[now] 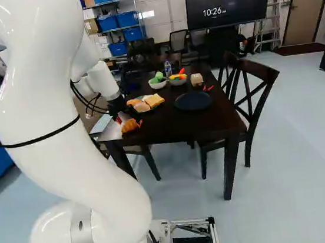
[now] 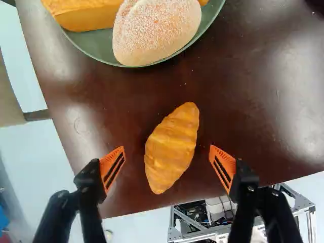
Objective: Move the croissant to the empty plate
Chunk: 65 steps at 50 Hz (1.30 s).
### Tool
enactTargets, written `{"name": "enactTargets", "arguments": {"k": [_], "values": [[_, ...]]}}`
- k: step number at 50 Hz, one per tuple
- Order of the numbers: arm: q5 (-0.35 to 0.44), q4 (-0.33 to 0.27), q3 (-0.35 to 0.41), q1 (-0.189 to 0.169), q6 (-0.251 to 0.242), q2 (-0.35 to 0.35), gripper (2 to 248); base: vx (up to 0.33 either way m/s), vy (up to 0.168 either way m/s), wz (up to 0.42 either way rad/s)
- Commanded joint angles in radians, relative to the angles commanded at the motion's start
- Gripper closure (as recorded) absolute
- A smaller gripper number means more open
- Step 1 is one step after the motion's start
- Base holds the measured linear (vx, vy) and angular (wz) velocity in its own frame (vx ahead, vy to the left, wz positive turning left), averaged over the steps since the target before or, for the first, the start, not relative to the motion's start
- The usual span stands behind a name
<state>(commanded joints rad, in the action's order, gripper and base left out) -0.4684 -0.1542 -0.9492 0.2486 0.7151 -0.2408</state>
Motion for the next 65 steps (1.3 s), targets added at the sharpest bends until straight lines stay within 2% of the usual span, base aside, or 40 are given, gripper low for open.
{"name": "enactTargets", "arguments": {"k": [1,5,6,11,12,16,17,21,22,27,28,32,33,37,38,49,65], "values": [[0.000,0.000,0.000,0.000,0.000,0.000,30,0.000,0.000,0.000],[0.000,0.000,0.000,0.000,0.000,0.000,30,0.000,0.000,0.000],[0.000,0.000,0.000,0.000,0.000,0.000,42,0.000,0.000,0.000],[0.000,0.000,0.000,0.000,0.000,0.000,42,0.000,0.000,0.000],[0.000,0.000,0.000,0.000,0.000,0.000,55,0.000,0.000,0.000],[0.001,0.000,0.000,0.000,0.000,0.000,55,0.000,0.000,0.000],[0.001,0.000,0.000,0.000,0.000,0.000,67,0.000,0.000,0.000],[0.004,0.000,0.000,0.000,0.000,0.000,67,0.000,0.000,0.000],[0.004,0.000,0.000,0.000,0.000,0.000,78,0.000,0.000,0.000],[0.005,0.000,0.000,0.000,0.000,0.000,78,0.000,0.000,0.000],[0.005,0.000,0.000,0.000,0.000,0.000,91,0.000,0.000,0.000],[0.009,0.000,0.000,0.000,0.000,0.000,91,0.000,0.000,0.000],[0.010,0.000,0.000,0.000,0.000,0.000,102,0.000,0.000,0.000],[0.010,0.000,0.000,0.000,0.000,0.000,102,0.000,0.000,0.000],[0.010,0.000,0.000,0.000,0.000,0.000,113,0.000,0.000,0.000],[0.010,0.000,0.000,0.000,0.000,0.000,124,0.000,0.000,0.000],[0.010,0.000,0.000,0.000,0.000,0.000,123,0.000,0.000,0.000]]}}
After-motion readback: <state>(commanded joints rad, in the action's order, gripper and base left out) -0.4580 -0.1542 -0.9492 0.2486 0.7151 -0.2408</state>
